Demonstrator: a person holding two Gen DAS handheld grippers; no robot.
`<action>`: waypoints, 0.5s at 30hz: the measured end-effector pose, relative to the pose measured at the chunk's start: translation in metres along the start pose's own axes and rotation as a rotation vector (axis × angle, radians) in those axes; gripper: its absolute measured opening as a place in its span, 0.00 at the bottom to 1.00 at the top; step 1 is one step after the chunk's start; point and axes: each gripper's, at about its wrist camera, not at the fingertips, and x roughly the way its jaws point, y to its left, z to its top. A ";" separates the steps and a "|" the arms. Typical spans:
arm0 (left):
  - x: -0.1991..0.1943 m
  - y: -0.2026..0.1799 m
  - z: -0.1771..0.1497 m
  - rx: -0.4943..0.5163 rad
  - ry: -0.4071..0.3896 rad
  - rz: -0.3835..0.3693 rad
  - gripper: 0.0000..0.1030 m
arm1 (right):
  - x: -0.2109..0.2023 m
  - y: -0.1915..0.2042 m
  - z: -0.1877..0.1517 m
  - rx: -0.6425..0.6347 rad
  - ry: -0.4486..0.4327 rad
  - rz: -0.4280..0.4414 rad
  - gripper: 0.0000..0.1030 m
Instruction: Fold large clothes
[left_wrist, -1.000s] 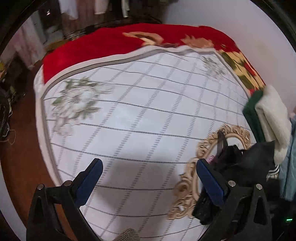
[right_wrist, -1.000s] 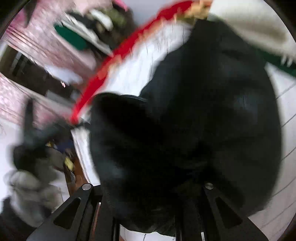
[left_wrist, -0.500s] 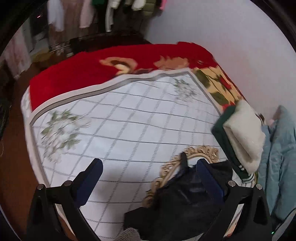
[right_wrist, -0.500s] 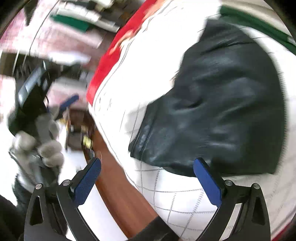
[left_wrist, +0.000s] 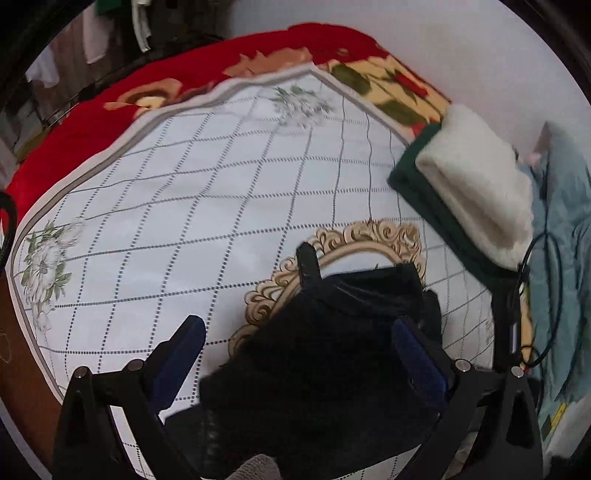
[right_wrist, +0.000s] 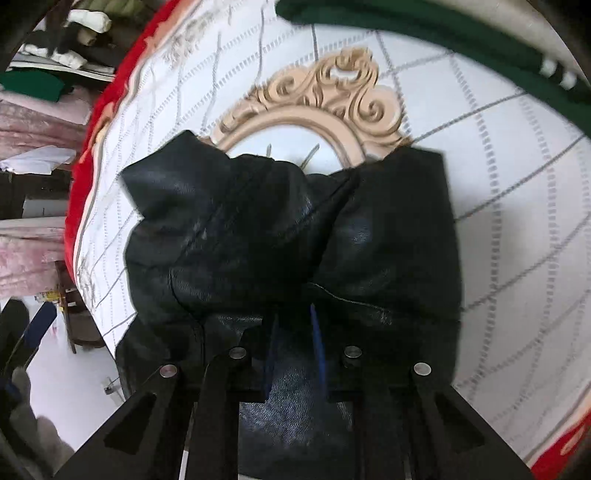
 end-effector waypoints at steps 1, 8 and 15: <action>0.005 -0.005 0.000 0.011 0.007 0.015 1.00 | -0.002 0.000 0.003 -0.006 0.015 0.012 0.19; 0.075 -0.033 0.014 0.077 0.108 0.127 1.00 | -0.105 -0.052 -0.002 0.085 -0.129 0.093 0.28; 0.128 -0.012 0.022 -0.002 0.209 0.141 1.00 | -0.060 -0.055 0.025 0.095 -0.088 0.079 0.32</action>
